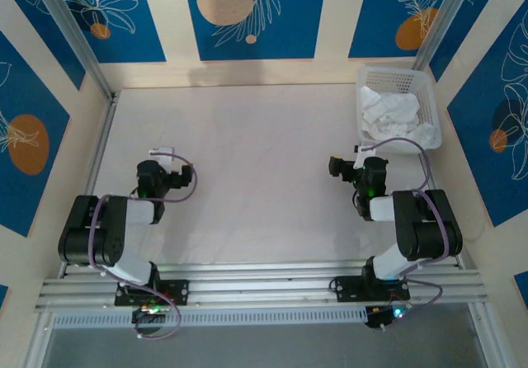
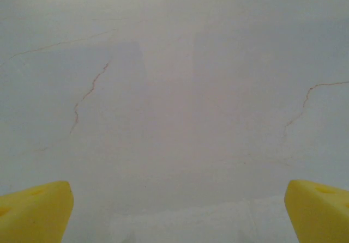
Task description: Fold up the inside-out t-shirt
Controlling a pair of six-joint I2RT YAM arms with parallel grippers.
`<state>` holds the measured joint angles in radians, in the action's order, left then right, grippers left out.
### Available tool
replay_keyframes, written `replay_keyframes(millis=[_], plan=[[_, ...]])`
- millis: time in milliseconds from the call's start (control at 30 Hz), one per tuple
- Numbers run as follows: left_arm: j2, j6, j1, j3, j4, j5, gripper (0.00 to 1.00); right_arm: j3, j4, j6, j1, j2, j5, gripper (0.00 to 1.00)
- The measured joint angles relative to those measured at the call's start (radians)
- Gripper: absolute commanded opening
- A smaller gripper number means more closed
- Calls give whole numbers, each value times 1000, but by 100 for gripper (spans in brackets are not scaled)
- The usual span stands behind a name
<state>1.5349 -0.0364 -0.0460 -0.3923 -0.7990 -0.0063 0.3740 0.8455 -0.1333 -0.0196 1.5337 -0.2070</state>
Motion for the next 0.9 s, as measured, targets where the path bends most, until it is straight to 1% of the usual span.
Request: replay_keyframes(millis=[567,700,733,800,833,900], plan=[[0,0,0,0,0,0,99,0,0,0,1,0,0,99],[0,0,0,0,1,3,98,0,-9,2,10,-10,27,99],[-7,-1,0,-3,16,11,97,0,-37,5,8,-35,31,99],[-49,-11,-4,-14,88,28,97,2,-133,0,-4,-139,8,98],[-91,-18,-13,-25,143,31,98,19,-217,-23,-14,-221,-18,95],[-193,-21,-42,-48,237,32,99,94,-368,-92,-21,-344,-53,94]])
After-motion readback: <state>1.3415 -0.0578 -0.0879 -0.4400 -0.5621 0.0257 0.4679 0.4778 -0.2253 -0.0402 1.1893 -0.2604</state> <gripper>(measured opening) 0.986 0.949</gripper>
